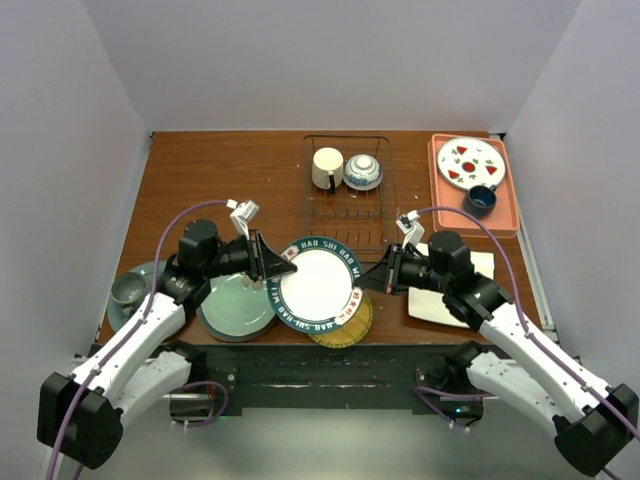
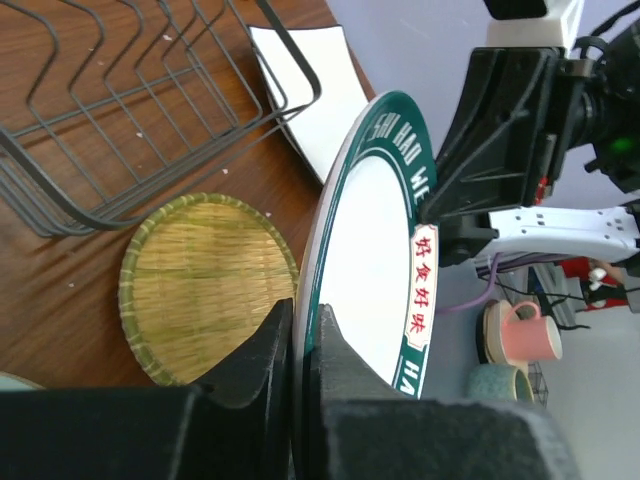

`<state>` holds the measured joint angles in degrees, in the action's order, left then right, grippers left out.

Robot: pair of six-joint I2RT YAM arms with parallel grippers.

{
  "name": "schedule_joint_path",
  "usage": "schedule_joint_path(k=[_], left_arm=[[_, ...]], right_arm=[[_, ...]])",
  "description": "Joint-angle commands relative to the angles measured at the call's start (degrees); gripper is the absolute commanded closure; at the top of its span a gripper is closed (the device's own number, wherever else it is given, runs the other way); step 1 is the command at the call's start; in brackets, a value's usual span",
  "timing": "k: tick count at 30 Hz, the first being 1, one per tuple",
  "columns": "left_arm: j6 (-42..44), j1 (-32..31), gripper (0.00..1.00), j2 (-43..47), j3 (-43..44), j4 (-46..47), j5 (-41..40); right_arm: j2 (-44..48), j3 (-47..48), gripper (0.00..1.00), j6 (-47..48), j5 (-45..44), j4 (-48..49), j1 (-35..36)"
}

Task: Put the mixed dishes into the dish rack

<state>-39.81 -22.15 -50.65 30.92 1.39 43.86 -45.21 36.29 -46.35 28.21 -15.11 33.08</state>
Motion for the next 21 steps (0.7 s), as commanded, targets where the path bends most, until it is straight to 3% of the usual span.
schedule_joint_path(k=[1,3,7,12,21], left_arm=[[3.86,-0.26,1.00,-0.24,6.51,-4.72,-2.10],[4.74,-0.26,1.00,-0.06,8.71,-7.79,-5.25],[8.51,-0.26,1.00,-0.23,19.25,-14.91,-12.81],[11.16,-0.26,1.00,-4.36,32.07,-21.95,-24.14],[15.11,-1.22,1.00,-16.83,49.91,-28.54,-41.28]], right_arm=[[-0.49,2.81,1.00,0.29,-1.04,2.83,-0.03],[-1.54,4.30,0.86,2.22,-4.99,-0.08,-0.03],[-1.90,10.54,0.37,5.74,-13.77,-10.26,-0.03],[-0.58,13.62,0.27,6.01,-24.92,-14.94,-0.03],[-0.58,16.70,0.26,5.30,-35.67,-21.27,-0.12]])
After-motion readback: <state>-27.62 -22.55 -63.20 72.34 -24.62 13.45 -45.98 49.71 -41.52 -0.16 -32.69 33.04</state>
